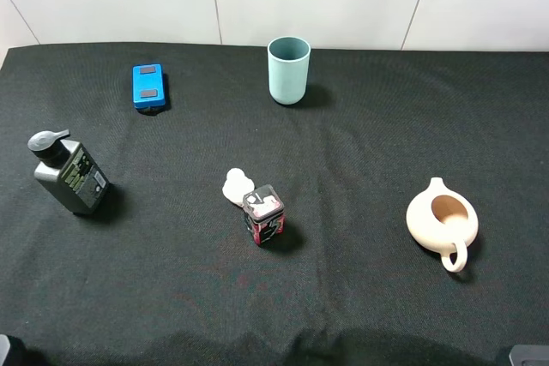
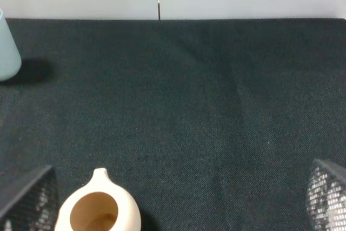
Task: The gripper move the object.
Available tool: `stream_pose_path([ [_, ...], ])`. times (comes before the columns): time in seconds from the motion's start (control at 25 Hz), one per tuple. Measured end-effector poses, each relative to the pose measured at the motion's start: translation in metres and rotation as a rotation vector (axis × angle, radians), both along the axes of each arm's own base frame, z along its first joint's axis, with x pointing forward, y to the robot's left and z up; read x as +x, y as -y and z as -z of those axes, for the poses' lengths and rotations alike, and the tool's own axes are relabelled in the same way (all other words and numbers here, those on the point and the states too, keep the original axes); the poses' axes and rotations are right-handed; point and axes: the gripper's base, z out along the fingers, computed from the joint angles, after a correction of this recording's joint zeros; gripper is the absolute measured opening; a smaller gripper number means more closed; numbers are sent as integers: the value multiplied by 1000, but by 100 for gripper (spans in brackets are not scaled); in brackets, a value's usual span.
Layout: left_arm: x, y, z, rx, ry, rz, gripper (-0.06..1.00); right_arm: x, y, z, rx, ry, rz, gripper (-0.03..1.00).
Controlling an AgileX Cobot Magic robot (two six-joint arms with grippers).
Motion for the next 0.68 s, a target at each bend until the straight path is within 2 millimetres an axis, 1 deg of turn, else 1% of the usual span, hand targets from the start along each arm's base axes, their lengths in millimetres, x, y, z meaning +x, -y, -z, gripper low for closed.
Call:
stream_pose_path([
  [0.68,0,0,0,0,0,0,96,0,0,0,0,1,0,69],
])
